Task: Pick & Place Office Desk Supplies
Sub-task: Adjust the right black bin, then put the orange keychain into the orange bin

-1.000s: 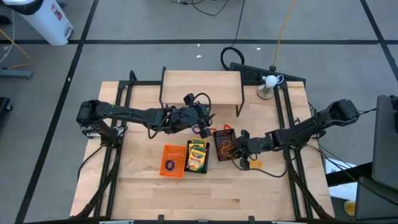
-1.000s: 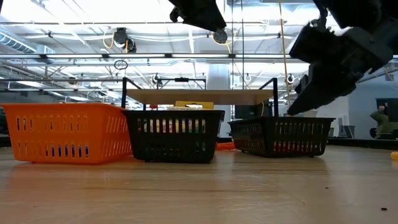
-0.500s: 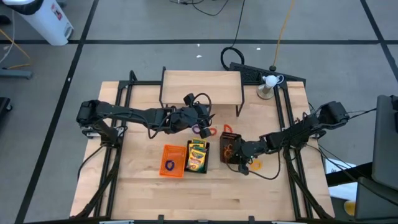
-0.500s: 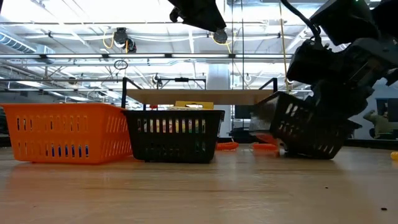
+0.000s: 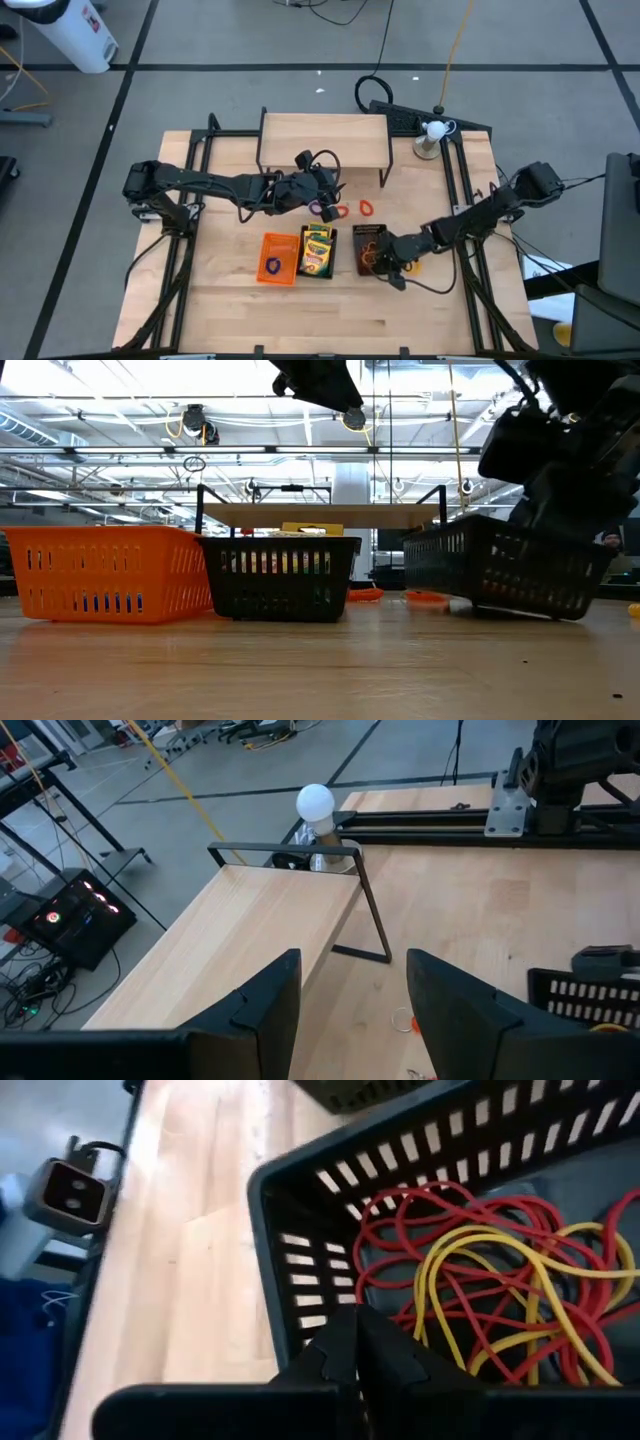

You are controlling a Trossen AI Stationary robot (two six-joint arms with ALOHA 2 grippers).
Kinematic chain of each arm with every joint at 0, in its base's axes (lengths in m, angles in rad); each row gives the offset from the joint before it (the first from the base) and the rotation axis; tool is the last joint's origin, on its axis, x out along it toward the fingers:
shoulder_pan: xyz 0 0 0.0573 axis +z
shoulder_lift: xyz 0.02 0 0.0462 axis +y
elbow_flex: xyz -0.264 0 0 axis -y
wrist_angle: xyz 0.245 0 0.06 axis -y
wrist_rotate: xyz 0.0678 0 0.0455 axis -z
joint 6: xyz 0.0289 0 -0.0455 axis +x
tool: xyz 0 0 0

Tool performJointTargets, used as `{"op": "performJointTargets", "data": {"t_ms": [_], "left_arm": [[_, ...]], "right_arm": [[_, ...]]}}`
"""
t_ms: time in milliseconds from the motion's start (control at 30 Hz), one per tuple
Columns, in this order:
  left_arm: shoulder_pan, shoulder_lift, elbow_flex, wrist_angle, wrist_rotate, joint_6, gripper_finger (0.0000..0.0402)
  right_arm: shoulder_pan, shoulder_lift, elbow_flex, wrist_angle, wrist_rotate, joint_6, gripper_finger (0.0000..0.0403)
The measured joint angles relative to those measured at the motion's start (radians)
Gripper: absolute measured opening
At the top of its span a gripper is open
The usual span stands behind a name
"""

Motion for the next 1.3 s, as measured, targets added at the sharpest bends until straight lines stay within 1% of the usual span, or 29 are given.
{"op": "performJointTargets", "data": {"t_ms": [100, 300, 367, 467, 600, 700, 767, 867, 967, 1133, 1300], "left_arm": [[0.0, 0.0, 0.0, 0.0, 0.0, 0.0, 0.0184], [0.0, 0.0, 0.0, 0.001, 0.0, 0.0, 0.0184], [0.0, 0.0, 0.0, 0.001, 0.0, 0.0, 0.0184], [0.0, 0.0, 0.0, 0.001, 0.0, 0.0, 0.0184], [0.0, 0.0, 0.0, -0.008, 0.008, -0.001, 0.0184], [0.004, 0.0, 0.0, -0.038, 0.071, -0.01, 0.0184], [0.007, 0.0, 0.0, -0.055, 0.104, -0.035, 0.0184], [0.014, 0.0, 0.0, -0.079, 0.123, -0.056, 0.0184], [0.021, 0.0, 0.0, -0.092, 0.124, -0.07, 0.0184], [0.021, 0.0, 0.0, -0.115, 0.125, -0.071, 0.0184], [0.021, 0.0, 0.0, -0.145, 0.125, -0.071, 0.0184]], "right_arm": [[0.026, 0.0, 0.0, 0.037, -0.002, 0.022, 0.0], [0.068, 0.0, 0.0, 0.145, 0.008, 0.004, 0.0], [0.07, 0.0, 0.0, 0.179, 0.045, -0.03, 0.0], [0.061, 0.0, 0.0, 0.238, 0.131, -0.11, 0.0], [0.034, -0.031, 0.0, 0.274, 0.245, -0.256, 0.0], [-0.004, -0.095, 0.001, 0.218, 0.324, -0.325, 0.0], [-0.041, -0.147, 0.001, 0.152, 0.351, -0.354, 0.0005], [-0.109, -0.231, 0.001, 0.019, 0.35, -0.368, 0.0023], [-0.181, -0.287, 0.001, -0.088, 0.35, -0.382, 0.0051], [-0.286, -0.299, 0.001, -0.214, 0.344, -0.422, 0.011], [-0.364, -0.272, 0.001, -0.248, 0.343, -0.473, 0.0157]]}}
